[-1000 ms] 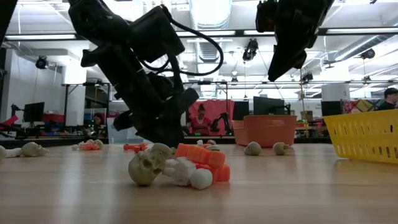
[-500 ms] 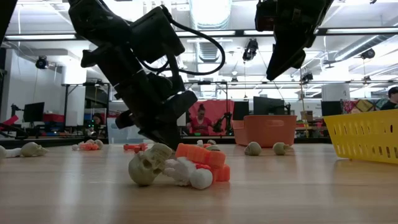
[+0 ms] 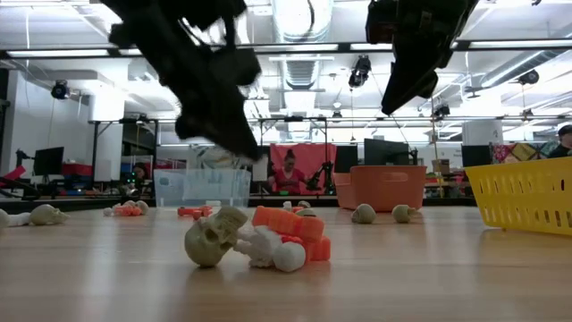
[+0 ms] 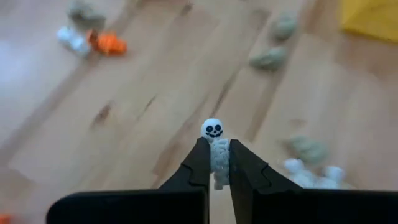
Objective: Sort Halloween decoration
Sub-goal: Put the white skeleton toy into the transparent bin, then put the orange skeleton toy into the orange bin
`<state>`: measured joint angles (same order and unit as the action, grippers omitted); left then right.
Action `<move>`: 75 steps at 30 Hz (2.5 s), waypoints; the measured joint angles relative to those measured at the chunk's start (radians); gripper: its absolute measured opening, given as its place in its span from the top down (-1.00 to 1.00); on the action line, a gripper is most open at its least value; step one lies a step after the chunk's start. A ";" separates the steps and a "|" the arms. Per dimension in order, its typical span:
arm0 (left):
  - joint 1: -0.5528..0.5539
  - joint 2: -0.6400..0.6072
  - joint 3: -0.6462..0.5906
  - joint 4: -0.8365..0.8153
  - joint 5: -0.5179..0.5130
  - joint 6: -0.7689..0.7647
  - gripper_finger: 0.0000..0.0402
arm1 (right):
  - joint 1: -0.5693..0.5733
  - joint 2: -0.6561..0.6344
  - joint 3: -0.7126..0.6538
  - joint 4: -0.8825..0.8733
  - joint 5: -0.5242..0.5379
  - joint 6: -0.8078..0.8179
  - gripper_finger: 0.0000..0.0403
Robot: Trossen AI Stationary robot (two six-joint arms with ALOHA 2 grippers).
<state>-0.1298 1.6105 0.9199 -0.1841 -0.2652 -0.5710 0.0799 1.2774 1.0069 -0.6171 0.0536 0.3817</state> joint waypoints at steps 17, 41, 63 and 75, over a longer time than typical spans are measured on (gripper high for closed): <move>0.480 -0.320 0.002 -0.349 -0.003 0.355 1.00 | 0.000 0.000 0.000 0.033 0.000 0.001 0.60; 0.962 0.099 0.262 -0.432 0.175 0.676 1.00 | 0.000 0.000 0.000 0.056 0.080 0.002 0.58; 0.965 0.257 0.369 -0.557 0.107 0.723 0.71 | 0.000 0.000 0.000 0.077 0.079 0.004 0.59; 0.963 0.251 0.375 -0.597 0.109 0.699 0.50 | 0.000 0.000 0.000 0.077 0.079 0.004 0.61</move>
<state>0.8329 1.8615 1.2945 -0.7814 -0.1562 0.1277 0.0799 1.2775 1.0069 -0.5396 0.1331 0.3855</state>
